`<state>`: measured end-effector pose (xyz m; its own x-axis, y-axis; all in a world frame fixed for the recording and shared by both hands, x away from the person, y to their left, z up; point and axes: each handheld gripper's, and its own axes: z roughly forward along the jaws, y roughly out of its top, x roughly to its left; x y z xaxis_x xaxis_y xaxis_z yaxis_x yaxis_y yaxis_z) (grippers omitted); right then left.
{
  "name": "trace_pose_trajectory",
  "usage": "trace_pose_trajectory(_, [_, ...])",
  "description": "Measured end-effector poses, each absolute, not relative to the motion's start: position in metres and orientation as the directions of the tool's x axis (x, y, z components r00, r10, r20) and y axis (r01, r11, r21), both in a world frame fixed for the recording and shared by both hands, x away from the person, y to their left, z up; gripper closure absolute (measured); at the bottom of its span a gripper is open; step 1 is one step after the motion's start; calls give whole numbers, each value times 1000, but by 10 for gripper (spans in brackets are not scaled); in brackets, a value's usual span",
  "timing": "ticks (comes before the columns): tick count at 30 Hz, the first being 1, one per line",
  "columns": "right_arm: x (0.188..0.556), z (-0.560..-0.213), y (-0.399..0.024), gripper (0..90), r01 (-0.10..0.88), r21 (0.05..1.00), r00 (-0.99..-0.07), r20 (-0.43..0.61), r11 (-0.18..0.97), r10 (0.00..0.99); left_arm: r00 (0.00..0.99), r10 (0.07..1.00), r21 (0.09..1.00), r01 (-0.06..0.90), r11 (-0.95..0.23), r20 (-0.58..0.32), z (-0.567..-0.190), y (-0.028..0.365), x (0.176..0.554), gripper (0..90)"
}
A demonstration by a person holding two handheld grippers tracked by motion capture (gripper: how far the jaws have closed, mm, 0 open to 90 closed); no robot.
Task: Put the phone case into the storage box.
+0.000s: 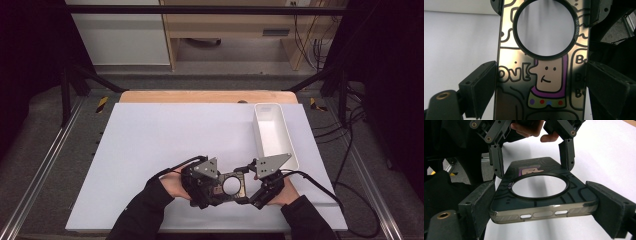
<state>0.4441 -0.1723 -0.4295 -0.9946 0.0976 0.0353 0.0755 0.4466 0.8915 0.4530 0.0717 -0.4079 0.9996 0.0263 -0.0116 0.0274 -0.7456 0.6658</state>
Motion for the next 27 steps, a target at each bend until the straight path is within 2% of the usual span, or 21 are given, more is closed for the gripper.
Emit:
trace_pose_trajectory(8, [443,-429,-173,130,78,893,-994,36,442,103,999,31,674,28,-738,-7,-408,72,452,92])
trace_pose_trajectory(13, [445,-428,-174,130,88,895,-993,43,438,112,999,38,680,21,-733,11,-406,72,450,45])
trace_pose_trajectory(18, [446,-427,-175,130,100,889,-990,46,448,131,997,66,701,22,-713,36,-402,77,449,0])
trace_pose_trajectory(27, [447,-421,-179,131,102,882,-988,36,461,151,990,128,724,49,-688,54,-402,91,447,0])
